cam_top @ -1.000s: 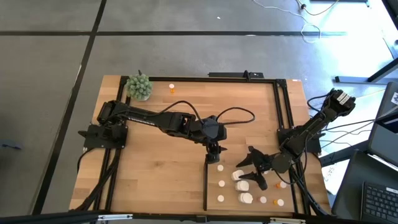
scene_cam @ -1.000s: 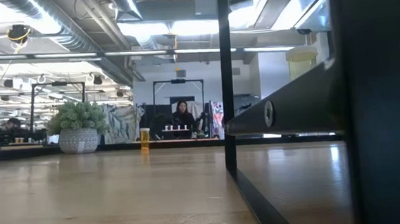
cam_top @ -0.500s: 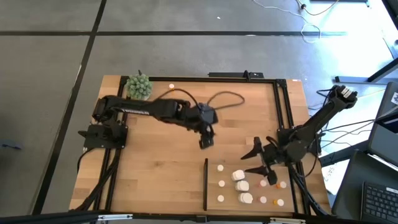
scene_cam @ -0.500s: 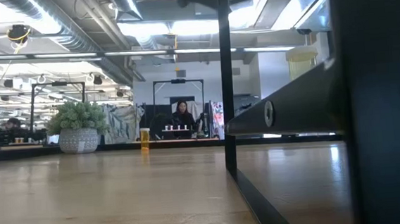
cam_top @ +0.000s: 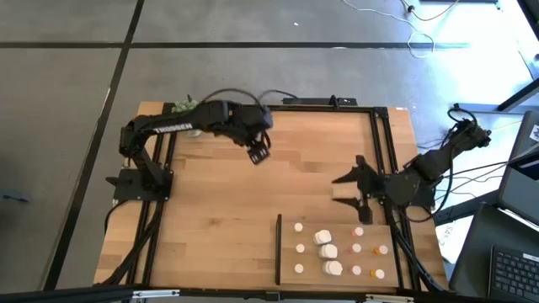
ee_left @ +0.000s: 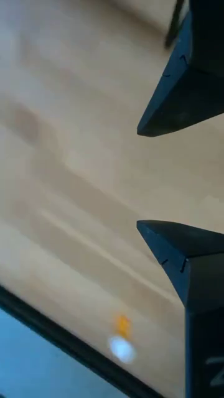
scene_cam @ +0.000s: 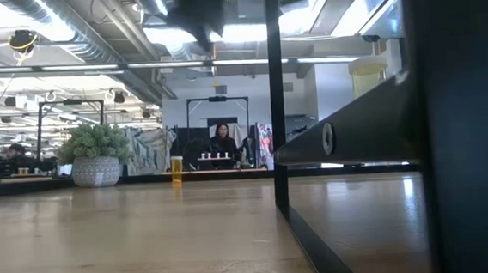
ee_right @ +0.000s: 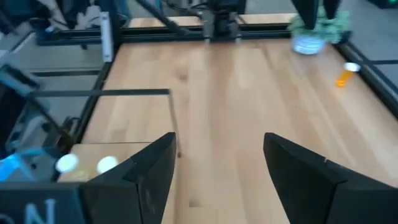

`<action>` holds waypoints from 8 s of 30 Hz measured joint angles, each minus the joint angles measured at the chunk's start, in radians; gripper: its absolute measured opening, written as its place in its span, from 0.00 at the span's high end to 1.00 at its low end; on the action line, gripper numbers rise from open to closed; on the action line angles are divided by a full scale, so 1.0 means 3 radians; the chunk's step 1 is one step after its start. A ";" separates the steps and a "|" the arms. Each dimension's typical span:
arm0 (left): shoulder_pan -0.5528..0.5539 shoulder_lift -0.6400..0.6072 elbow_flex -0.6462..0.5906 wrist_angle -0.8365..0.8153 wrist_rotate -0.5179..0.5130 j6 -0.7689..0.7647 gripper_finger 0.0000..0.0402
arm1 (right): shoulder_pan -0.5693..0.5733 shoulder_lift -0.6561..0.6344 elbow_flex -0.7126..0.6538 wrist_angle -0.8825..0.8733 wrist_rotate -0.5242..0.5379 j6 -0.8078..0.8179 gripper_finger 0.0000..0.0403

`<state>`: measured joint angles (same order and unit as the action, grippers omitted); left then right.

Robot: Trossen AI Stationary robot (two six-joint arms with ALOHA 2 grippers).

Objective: Pick and place medicine bottles onto shelf by color
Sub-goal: Put the orange pill bottle on the shelf aligned with the other orange pill bottles

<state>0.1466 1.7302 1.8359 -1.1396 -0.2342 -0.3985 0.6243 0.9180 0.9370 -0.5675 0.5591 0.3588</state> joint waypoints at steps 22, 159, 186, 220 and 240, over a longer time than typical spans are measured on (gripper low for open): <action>0.1987 0.0706 -0.0006 -0.0214 0.0672 0.0666 0.44 | -0.1540 -0.0008 0.0246 -0.0197 -0.0303 -0.0087 0.39; 0.2106 0.1363 -0.0228 0.0076 0.0266 0.1364 0.71 | -0.2096 -0.0008 0.0242 0.0032 -0.0387 -0.0093 0.39; 0.1386 0.0478 -0.0226 0.0507 0.0879 0.1323 0.71 | -0.2194 0.0364 0.0242 0.0144 -0.0407 -0.0216 0.39; 0.0445 0.0292 -0.0226 0.1310 0.0935 0.0469 0.72 | -0.2857 0.1596 0.0242 0.1151 -0.1871 -0.1499 0.39; 0.0444 0.0294 -0.0226 0.1301 0.0935 0.0392 0.72 | -0.2857 0.1740 0.0242 0.1516 -0.1868 -0.1473 0.39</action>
<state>0.2798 1.8183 1.7679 -0.7494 0.0463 -0.2809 -0.2329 1.4399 1.0096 -0.1126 -0.0013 -0.0832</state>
